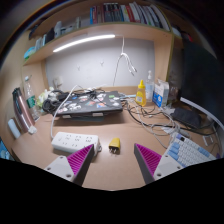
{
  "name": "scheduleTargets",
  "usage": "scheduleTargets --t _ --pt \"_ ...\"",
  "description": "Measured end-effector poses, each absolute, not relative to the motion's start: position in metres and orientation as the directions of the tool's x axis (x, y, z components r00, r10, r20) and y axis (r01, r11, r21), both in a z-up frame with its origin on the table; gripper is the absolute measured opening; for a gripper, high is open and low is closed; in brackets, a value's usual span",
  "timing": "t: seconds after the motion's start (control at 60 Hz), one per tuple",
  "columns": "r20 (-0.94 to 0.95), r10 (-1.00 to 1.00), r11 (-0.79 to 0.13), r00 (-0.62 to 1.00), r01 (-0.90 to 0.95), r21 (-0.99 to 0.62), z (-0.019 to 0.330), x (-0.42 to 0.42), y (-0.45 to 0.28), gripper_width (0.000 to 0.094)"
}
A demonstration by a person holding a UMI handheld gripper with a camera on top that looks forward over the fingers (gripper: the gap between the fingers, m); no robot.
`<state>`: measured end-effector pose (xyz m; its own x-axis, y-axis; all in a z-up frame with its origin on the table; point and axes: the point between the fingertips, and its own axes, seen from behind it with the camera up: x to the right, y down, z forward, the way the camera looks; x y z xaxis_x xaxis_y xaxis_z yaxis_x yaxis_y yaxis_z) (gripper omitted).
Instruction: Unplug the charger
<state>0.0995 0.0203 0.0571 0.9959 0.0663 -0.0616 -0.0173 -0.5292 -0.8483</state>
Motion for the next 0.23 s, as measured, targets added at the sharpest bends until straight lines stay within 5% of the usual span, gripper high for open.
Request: scheduleTargets --t 0.233 --pt "-0.08 0.082 -0.499 0.993 -0.029 -0.866 0.08 0.116 -0.039 0.0881"
